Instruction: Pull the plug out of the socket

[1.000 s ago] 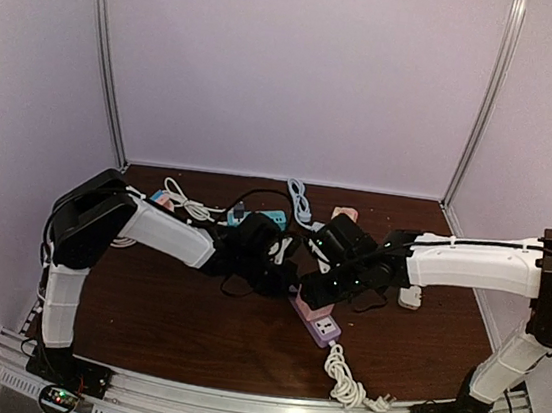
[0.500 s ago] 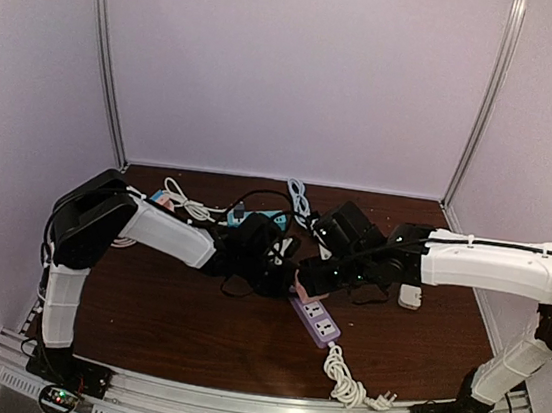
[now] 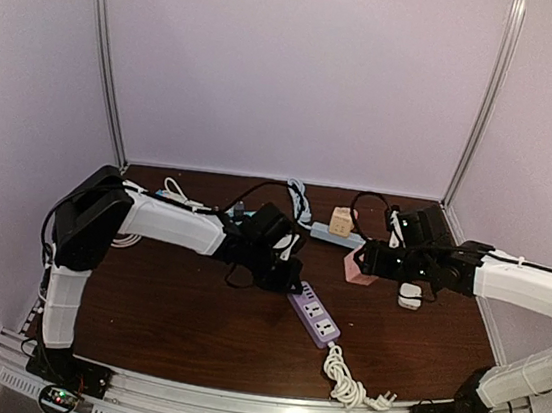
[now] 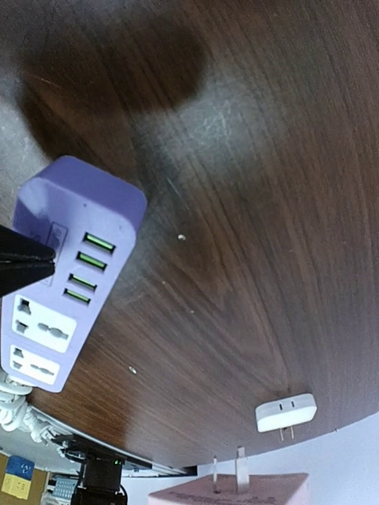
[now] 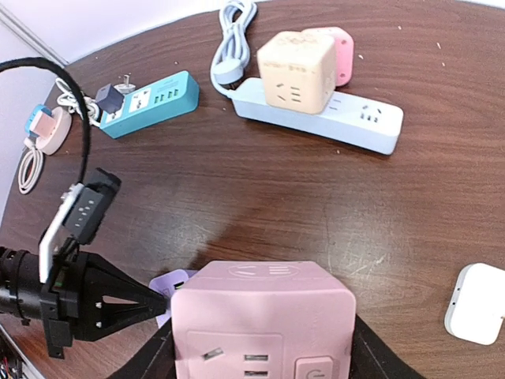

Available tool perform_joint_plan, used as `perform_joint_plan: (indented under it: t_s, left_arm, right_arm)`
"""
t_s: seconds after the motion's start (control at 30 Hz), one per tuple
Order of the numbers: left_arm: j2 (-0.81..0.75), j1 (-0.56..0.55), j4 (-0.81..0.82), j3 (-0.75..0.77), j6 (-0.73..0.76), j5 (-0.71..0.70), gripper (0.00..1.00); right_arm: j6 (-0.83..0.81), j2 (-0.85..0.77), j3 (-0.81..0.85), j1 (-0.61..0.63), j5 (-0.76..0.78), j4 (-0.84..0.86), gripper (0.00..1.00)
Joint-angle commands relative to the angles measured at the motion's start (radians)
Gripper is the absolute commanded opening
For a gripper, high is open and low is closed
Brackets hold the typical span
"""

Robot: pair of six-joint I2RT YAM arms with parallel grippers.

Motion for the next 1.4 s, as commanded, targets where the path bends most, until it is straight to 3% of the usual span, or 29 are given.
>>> perform_joint_plan:
  t_s: [0.0, 0.13, 0.4, 0.83, 1.0, 1.17, 1.37]
  left_arm:
    - [-0.011, -0.009, -0.105, 0.101, 0.097, -0.073, 0.05]
    - [-0.053, -0.02, -0.139, 0.159, 0.128, -0.129, 0.1]
    - [-0.173, -0.021, -0.138, 0.099, 0.155, -0.195, 0.11]
    - [-0.247, -0.021, -0.136, 0.065, 0.153, -0.233, 0.12]
    - [-0.249, -0.021, -0.127, 0.055, 0.149, -0.23, 0.12]
    - [-0.253, -0.021, -0.127, 0.048, 0.152, -0.229, 0.12]
    - [-0.254, -0.022, -0.123, 0.039, 0.152, -0.229, 0.12]
  right_arm:
    - [0.078, -0.055, -0.091, -0.085, -0.146, 0.179, 0.24]
    - [0.132, -0.062, -0.176, -0.164, -0.257, 0.285, 0.24]
    - [0.231, -0.009, -0.291, -0.271, -0.462, 0.499, 0.25]
    - [0.308, 0.075, -0.373, -0.282, -0.542, 0.602, 0.29]
    - [0.305, 0.073, -0.391, -0.285, -0.53, 0.579, 0.31]
    - [0.27, 0.055, -0.386, -0.291, -0.494, 0.501, 0.44]
    - [0.24, 0.041, -0.384, -0.306, -0.479, 0.424, 0.54]
